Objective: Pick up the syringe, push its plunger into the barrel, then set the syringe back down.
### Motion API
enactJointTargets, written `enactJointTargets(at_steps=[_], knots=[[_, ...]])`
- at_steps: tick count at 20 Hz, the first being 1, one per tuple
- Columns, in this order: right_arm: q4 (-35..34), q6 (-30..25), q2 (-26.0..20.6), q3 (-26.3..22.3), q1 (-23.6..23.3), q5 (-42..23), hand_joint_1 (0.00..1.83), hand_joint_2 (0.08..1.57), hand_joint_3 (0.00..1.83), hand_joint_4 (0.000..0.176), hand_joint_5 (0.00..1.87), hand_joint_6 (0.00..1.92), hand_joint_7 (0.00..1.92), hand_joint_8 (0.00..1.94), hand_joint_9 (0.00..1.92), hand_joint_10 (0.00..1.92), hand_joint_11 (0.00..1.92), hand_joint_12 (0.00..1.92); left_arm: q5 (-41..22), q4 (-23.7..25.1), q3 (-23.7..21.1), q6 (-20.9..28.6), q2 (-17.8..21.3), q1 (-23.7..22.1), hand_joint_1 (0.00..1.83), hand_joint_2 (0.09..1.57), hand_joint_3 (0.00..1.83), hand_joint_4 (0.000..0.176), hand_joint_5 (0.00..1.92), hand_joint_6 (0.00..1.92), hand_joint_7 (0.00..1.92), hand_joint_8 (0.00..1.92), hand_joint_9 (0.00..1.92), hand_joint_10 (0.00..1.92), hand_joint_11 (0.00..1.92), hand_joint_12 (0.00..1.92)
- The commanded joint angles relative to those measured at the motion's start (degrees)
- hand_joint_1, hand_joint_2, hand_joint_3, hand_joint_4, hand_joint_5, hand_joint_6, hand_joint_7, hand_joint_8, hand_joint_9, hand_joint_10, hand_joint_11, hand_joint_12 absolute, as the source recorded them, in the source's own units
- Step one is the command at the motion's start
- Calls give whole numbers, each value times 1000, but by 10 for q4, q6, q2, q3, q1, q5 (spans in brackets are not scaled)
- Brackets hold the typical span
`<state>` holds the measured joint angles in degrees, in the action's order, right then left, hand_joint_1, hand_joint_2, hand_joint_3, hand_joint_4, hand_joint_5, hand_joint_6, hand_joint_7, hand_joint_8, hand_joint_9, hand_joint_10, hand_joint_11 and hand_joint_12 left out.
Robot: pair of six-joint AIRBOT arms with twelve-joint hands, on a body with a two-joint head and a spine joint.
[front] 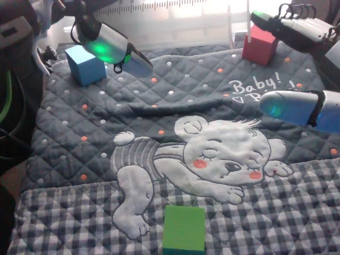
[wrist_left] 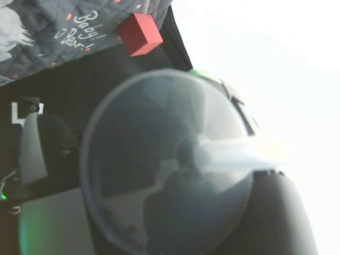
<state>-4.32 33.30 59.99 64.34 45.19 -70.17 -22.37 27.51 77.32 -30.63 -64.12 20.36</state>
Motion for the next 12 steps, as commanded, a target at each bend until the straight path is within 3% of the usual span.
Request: enactJointTargets(at_steps=[1,2,5,7,9,12], knots=[[40,-6,5,-3,-12,-83,100,905,13,17,143,1,211,0,187,0,168,101,-71,-2,-3,-1,-11,-11,1387,1196,4,0,1262,1921,1483,1921,1575,1921,1627,1921],[41,-6,6,-3,-13,-82,92,912,14,4,149,3,222,5,203,7,190,112,-71,-2,-3,-1,-12,-11,1379,1195,3,0,1274,1921,1486,1921,1573,1921,1624,1921],[41,-7,4,-3,-13,-82,96,889,1,26,162,7,234,8,218,11,197,116,-69,0,-3,-1,-12,-11,1407,1185,0,0,1277,1921,1473,1921,1563,1921,1621,1921],[41,-7,4,-2,-13,-82,65,950,8,26,183,2,246,0,236,7,212,120,-69,0,-3,-1,-11,-11,1444,1175,0,0,1277,1921,1460,1921,1558,1921,1621,1921],[41,-7,3,-2,-13,-82,68,971,13,44,167,0,221,0,204,0,170,102,-69,0,-3,-1,-11,-11,1472,1171,0,0,1303,1921,1475,1921,1562,1921,1615,1921],[41,-7,-5,-2,-13,-81,49,870,0,40,152,0,204,0,175,0,161,97,-67,1,-2,-1,-11,-9,1492,1166,0,0,1287,1921,1482,1921,1576,1921,1643,1921]])
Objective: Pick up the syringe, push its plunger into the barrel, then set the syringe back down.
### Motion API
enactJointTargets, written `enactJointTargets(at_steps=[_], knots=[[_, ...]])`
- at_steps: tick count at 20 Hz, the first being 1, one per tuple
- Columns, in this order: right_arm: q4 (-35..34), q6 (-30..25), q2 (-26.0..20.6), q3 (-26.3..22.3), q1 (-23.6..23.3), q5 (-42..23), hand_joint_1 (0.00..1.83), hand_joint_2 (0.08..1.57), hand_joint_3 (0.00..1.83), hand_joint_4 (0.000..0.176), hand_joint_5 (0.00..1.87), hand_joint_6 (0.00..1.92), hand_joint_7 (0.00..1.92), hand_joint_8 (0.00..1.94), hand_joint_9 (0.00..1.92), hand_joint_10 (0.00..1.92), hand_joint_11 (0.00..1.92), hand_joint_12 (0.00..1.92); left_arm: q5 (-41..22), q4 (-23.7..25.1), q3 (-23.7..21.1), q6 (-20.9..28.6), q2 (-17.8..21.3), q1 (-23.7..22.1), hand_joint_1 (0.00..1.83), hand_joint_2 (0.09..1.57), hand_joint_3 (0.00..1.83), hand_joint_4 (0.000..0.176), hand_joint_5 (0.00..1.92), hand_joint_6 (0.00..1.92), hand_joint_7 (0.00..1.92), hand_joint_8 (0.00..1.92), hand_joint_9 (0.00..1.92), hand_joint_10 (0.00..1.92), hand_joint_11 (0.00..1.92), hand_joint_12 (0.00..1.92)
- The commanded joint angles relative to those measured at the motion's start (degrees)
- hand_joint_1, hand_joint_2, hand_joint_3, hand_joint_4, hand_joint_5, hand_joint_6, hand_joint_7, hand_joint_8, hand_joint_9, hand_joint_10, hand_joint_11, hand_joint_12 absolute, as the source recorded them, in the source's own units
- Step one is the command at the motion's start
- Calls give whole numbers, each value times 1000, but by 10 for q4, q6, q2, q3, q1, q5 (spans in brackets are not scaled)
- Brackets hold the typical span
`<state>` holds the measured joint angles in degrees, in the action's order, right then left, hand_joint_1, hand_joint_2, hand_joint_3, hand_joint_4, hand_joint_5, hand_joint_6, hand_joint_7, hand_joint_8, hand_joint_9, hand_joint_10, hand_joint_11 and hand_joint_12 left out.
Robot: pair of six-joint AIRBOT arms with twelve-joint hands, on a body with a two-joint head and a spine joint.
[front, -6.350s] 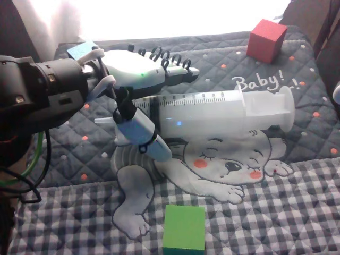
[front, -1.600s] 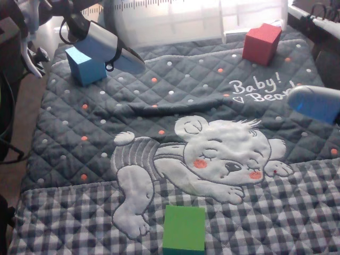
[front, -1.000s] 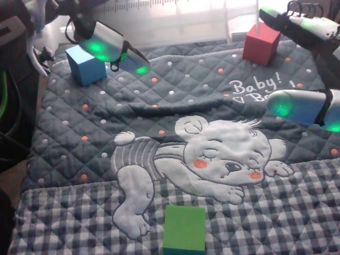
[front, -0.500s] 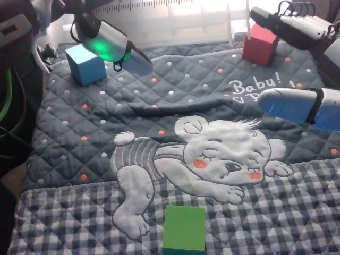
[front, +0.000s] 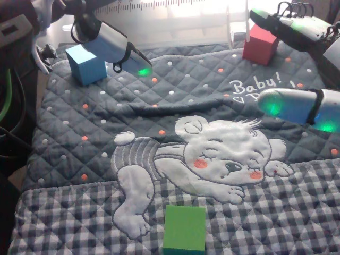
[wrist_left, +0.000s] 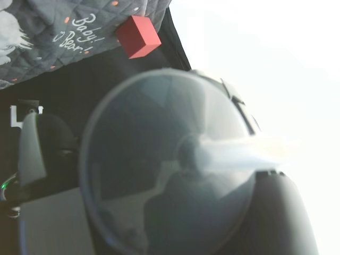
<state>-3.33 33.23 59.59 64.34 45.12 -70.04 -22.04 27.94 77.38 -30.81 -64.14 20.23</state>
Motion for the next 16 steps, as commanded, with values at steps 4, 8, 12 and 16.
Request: enactJointTargets(at_steps=[4,8,12,16], knots=[[24,-6,-39,-2,-12,-78,125,791,0,12,159,2,186,0,151,1,127,83,-63,-4,-4,1,7,2,1458,1166,0,0,1289,1921,1486,1921,1577,1921,1642,1921],[20,-2,-66,-3,-12,-77,113,804,5,27,162,3,190,4,192,12,154,91,-63,-4,-4,1,9,2,1429,1177,0,0,1248,1921,1470,1921,1563,1921,1637,1921],[16,5,-90,-9,-12,-77,112,794,0,15,164,3,199,6,200,11,159,91,-65,-6,-4,1,13,2,1438,1172,0,0,1259,1921,1463,1921,1554,1921,1626,1921],[12,19,-116,-23,-7,-77,140,751,0,0,184,9,214,9,211,11,163,90,-65,-7,-6,1,16,2,1467,1159,0,0,1293,1921,1457,1921,1539,1921,1609,1921]])
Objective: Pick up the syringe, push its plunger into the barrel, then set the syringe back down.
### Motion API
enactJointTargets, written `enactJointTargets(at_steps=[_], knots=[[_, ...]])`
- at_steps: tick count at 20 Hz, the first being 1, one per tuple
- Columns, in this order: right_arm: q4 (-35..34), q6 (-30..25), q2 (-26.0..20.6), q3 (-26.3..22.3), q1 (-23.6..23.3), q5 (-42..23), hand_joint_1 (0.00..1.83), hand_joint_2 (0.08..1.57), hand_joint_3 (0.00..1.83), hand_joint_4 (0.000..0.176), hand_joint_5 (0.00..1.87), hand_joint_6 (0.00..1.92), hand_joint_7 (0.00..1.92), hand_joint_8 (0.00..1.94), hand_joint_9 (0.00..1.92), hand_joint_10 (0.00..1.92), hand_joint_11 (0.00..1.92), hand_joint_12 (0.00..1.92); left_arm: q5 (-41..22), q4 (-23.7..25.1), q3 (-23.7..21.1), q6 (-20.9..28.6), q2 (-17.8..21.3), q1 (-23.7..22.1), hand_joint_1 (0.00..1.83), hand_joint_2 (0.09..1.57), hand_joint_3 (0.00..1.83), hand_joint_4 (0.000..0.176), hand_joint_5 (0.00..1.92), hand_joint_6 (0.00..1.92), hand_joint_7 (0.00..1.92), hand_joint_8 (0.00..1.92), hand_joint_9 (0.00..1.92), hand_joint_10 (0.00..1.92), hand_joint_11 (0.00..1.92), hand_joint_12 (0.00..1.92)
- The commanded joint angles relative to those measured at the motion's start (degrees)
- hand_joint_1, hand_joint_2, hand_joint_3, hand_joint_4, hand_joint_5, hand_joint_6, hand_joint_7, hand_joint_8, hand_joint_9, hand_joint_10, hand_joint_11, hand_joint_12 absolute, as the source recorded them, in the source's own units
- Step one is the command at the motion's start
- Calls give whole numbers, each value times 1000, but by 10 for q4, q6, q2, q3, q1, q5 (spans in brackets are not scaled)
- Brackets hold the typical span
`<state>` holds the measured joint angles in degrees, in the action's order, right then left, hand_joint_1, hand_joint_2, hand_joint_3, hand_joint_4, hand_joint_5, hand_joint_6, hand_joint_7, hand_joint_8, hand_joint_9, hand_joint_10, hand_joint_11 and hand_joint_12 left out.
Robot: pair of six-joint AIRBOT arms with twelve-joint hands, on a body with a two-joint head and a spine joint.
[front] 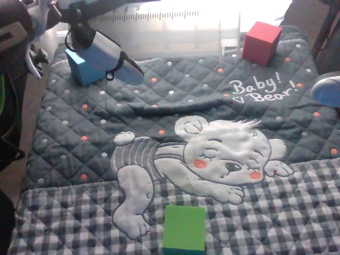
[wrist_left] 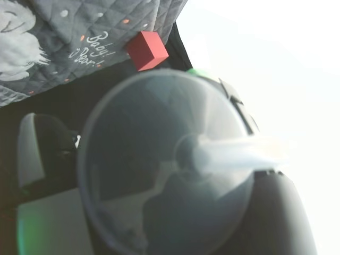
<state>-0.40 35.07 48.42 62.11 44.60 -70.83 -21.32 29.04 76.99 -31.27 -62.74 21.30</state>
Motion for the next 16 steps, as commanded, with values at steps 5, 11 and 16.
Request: enactJointTargets(at_steps=[5,11,16], knots=[[-20,8,-14,-6,0,-70,76,755,0,0,182,3,219,3,204,2,166,94,-70,-18,-4,6,3,-1,1469,1156,0,0,1267,1921,1435,1921,1518,1921,1579,1921],[-21,19,-14,-11,-1,-75,61,777,1,0,158,5,186,3,171,4,151,84,-60,-11,-9,6,2,4,1459,1164,0,0,1230,1921,1440,1921,1533,1921,1592,1921],[-22,26,-14,-10,-1,-79,75,767,0,0,182,10,203,7,188,8,167,87,-58,-10,-12,6,-2,19,1478,1168,2,0,1243,1921,1442,1921,1539,1921,1572,1921]])
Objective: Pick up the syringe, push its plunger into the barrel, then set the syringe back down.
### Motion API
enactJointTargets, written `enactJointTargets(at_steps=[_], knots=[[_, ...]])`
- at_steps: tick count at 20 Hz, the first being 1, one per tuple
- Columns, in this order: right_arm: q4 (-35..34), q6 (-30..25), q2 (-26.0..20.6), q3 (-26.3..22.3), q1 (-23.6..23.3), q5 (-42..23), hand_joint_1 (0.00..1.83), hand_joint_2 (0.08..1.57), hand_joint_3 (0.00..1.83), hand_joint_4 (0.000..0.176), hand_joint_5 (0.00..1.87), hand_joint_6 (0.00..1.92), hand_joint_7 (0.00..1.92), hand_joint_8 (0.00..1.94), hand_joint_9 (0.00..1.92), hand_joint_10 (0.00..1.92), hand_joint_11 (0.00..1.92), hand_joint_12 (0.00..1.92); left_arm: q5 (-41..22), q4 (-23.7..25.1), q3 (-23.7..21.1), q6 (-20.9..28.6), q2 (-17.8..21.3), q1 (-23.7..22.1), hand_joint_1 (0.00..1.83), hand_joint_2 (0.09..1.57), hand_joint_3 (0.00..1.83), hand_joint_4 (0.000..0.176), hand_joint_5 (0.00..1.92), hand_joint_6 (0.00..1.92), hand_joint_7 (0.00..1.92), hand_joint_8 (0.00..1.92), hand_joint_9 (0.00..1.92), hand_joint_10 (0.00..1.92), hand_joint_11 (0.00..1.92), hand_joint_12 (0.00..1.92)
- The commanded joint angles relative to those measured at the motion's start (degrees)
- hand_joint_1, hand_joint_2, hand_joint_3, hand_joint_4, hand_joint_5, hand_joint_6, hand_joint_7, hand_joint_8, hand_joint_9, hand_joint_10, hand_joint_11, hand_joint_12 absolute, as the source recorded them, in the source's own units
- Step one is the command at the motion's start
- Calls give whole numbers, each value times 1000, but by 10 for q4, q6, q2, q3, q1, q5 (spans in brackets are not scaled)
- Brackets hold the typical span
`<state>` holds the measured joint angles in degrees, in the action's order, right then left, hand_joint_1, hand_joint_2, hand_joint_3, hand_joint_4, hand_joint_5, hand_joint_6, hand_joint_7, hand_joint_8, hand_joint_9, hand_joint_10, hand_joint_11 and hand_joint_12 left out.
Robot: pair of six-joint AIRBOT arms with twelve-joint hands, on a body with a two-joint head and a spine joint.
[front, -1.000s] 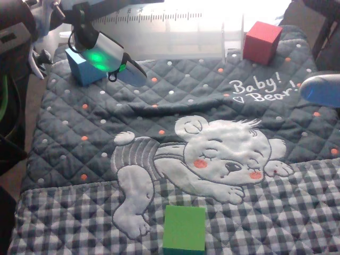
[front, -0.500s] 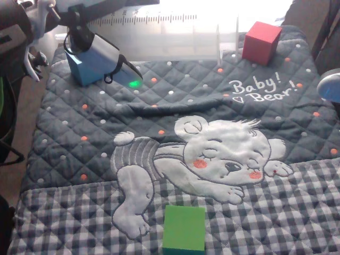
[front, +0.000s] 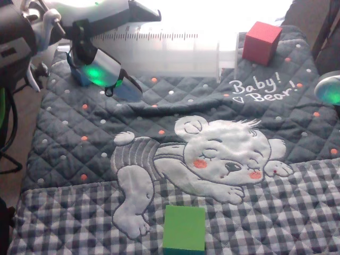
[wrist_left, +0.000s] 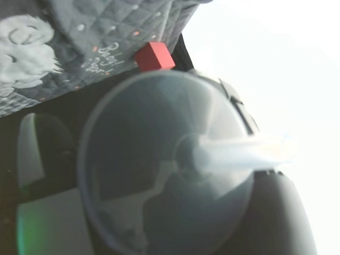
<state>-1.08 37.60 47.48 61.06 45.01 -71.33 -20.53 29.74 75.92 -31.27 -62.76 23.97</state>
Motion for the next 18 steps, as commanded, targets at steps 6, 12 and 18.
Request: enactJointTargets(at_steps=[6,12,18], knots=[[-17,2,-5,0,-5,-80,98,738,0,0,152,2,197,6,193,7,168,82,-51,10,-9,6,-12,0,1439,1178,10,0,1280,1921,1470,1921,1538,1921,1587,1921],[-17,2,-5,0,-5,-81,85,745,0,0,142,0,186,0,179,0,163,75,-29,46,-16,6,-31,11,1417,1164,0,0,1163,1921,1338,1921,1451,1921,1513,1921],[-16,2,-5,-1,-5,-81,77,763,4,0,146,2,185,2,176,3,159,69,-14,68,-18,6,-44,21,1444,1157,0,0,1207,1921,1413,1921,1511,1921,1587,1921]])
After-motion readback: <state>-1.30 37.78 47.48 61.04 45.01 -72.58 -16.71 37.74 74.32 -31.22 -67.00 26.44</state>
